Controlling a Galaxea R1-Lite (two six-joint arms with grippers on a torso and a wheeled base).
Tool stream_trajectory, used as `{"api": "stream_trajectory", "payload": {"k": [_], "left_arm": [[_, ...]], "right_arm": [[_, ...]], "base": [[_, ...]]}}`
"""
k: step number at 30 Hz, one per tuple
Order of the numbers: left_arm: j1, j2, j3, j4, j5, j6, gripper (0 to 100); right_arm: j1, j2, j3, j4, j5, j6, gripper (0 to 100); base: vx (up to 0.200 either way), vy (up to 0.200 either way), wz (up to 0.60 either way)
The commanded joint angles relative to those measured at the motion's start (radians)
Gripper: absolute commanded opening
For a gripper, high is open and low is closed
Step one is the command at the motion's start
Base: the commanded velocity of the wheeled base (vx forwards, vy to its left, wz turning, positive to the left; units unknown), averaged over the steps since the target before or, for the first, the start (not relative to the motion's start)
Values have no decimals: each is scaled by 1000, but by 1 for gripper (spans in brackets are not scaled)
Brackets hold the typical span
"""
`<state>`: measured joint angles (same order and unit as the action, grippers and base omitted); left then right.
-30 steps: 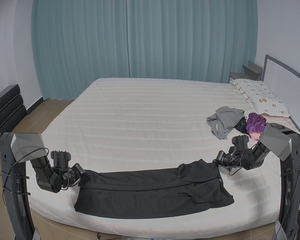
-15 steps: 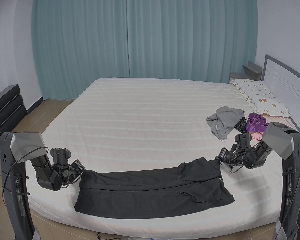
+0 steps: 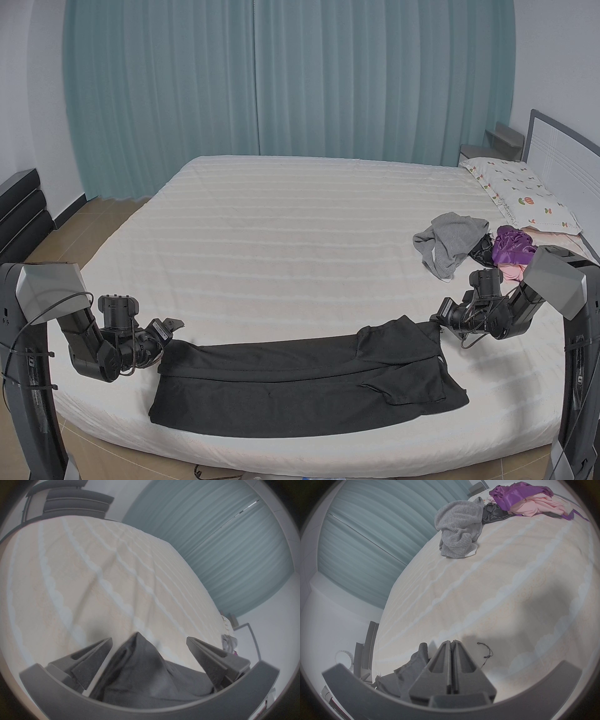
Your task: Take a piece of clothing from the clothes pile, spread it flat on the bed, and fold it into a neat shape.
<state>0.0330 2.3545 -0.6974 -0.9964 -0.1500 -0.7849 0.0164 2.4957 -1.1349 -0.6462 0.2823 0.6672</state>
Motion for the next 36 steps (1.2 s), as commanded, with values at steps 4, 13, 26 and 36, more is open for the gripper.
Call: {"api": "stream_trajectory", "payload": {"k": [4,13,26,36], "left_arm": [[71,-100,124,-22,-206,76,100],[71,-95,216,-22,-237,259,100],[50,-90,225,-16,-220,262,0],[56,-135,262,-7,-177,271,0]], "right_arm": [[0,0,6,0,1,2,0],[0,-1,9,0,1,2,0],[2,-1,9,0,1,0,0],[2,-6,9,0,1,22,0]], "base": [[0,0,0],[0,0,0],[0,0,0],[0,0,0]]}}
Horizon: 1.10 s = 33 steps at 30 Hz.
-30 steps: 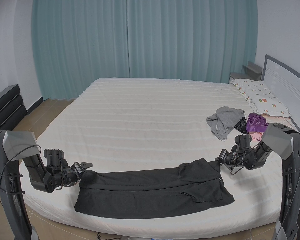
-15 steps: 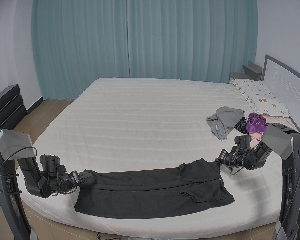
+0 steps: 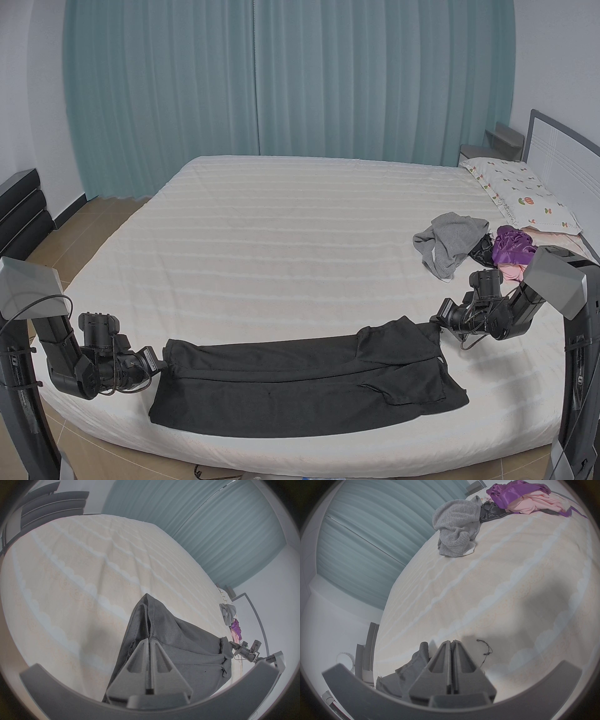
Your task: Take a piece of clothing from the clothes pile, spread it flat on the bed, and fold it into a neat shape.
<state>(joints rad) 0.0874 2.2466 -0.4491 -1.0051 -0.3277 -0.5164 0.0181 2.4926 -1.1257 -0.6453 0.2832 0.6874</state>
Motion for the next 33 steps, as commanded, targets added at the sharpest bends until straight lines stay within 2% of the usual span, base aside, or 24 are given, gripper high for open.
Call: {"api": "stream_trajectory", "payload": {"k": [1,7,12,24,25,33], "left_arm": [[2,-27,13,2,1,2,0],[8,-128,3,157,4,47,0],[17,-170,-2,234,10,90,0],[-11,-101,-11,261,53,127,0],[-11,-94,-14,260,53,127,100],[-3,-78,-82,263,53,104,100]], "right_arm": [[0,-3,0,0,1,1,0],[0,-3,0,0,1,1,0],[0,-3,0,0,-1,0,0],[0,-3,0,1,-1,0,0],[0,-3,0,1,1,0,0],[0,-4,0,1,1,1,0]], "base": [[0,0,0],[0,0,0],[0,0,0],[0,0,0],[0,0,0],[0,0,0]]}}
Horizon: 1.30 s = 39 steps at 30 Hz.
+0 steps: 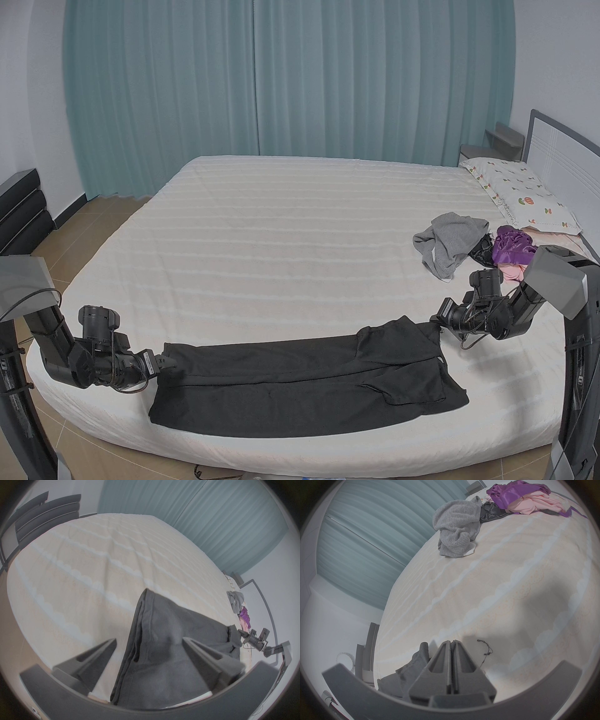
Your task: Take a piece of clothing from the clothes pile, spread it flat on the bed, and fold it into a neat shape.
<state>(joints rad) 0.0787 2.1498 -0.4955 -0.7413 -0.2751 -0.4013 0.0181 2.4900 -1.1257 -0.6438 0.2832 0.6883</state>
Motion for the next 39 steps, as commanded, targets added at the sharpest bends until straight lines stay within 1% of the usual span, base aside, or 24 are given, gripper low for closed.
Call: {"api": "stream_trajectory", "payload": {"k": [1,2,3,5,7,10,16,19,21,22,23,24,26,27,30,32,33,34,35,39], "left_arm": [[4,21,-51,-3,1,-34,100],[4,21,-51,-3,1,-34,100],[0,27,-95,-4,1,-102,100],[-2,50,-152,-3,1,-168,100],[-2,84,-195,0,1,-186,100],[-10,136,-236,-7,8,-185,100],[-33,159,-273,-3,28,-177,100],[-47,171,-279,-4,53,-149,100],[-50,183,-278,-4,70,-110,100],[-50,185,-275,-3,82,-93,0],[-50,185,-275,-3,82,-93,0],[-60,196,-276,-7,128,-87,0],[-65,203,-281,-10,146,-93,0],[-66,205,-288,-13,162,-122,0],[-66,205,-294,-15,168,-169,0],[-63,202,-302,-27,178,-218,0],[-63,202,-302,-27,178,-218,0],[-57,202,-308,-44,192,-274,0],[-54,199,-308,-55,197,-303,0],[-48,191,-305,-63,203,-335,0]], "right_arm": [[0,0,0,0,1,0,0],[0,0,-2,0,1,0,0],[0,0,-3,0,2,0,0],[0,1,-5,1,4,0,0],[2,1,-5,1,4,0,0],[2,1,-5,1,4,0,0],[2,4,-8,1,5,0,0],[2,4,-8,1,5,0,0],[2,4,-8,1,5,0,0],[2,4,-8,1,5,0,0],[2,4,-8,1,5,0,0],[2,4,-5,0,5,0,0],[2,3,-5,0,5,0,0],[3,3,-3,0,5,2,0],[5,1,-3,-2,5,2,0],[3,-2,-3,-2,5,5,0],[3,-2,-3,-2,5,5,0],[0,-5,-2,-2,5,7,0],[0,-5,-2,-2,5,7,0],[0,-8,1,-2,1,7,0]], "base": [[0,0,0],[0,0,0],[0,0,0],[0,0,0],[0,0,0],[0,0,0],[0,0,0],[0,0,0],[0,0,0],[0,0,0],[0,0,0],[0,0,0],[0,0,0],[0,0,0],[0,0,0],[0,0,0],[0,0,0],[0,0,0],[0,0,0],[0,0,0]]}}
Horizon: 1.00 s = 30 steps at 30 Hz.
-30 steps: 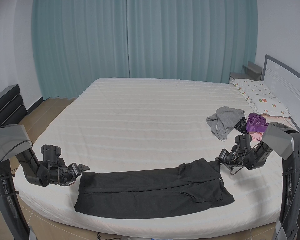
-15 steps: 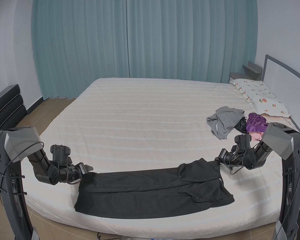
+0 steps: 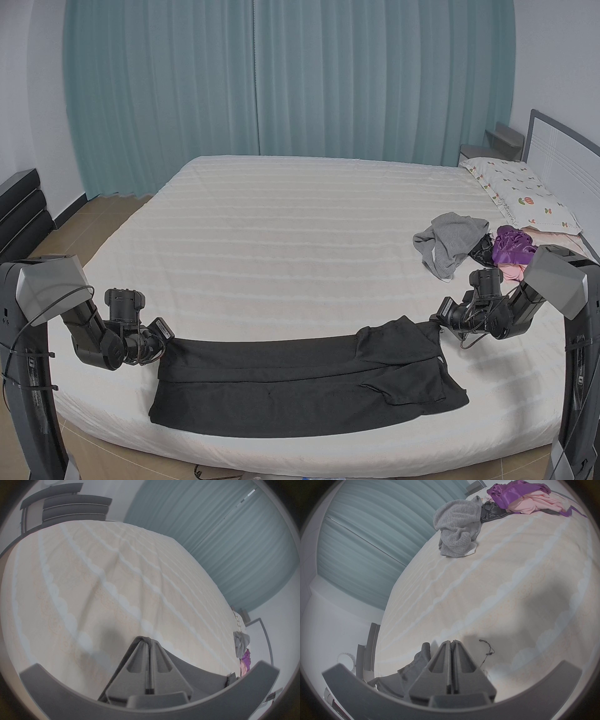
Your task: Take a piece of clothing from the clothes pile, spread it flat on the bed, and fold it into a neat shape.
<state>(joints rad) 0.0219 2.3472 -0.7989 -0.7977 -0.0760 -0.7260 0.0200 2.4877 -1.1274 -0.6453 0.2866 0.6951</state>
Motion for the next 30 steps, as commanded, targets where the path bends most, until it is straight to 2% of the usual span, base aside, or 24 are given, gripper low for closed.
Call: {"api": "stream_trajectory", "payload": {"k": [1,13,19,23,30], "left_arm": [[9,-6,-2,-6,4,-10,0],[16,9,-37,-83,15,-33,0],[16,60,-117,-77,15,-33,0],[13,84,-132,-84,12,-27,0],[7,107,-175,-84,12,-24,0]], "right_arm": [[-2,-6,3,0,-3,0,0],[-11,-32,21,-2,-4,1,0],[-12,-33,25,-2,-9,0,0],[-12,-33,40,-2,-55,-3,0],[-11,-33,40,-2,-61,-2,0]], "base": [[0,0,0],[0,0,0],[0,0,0],[0,0,0],[0,0,0]]}}
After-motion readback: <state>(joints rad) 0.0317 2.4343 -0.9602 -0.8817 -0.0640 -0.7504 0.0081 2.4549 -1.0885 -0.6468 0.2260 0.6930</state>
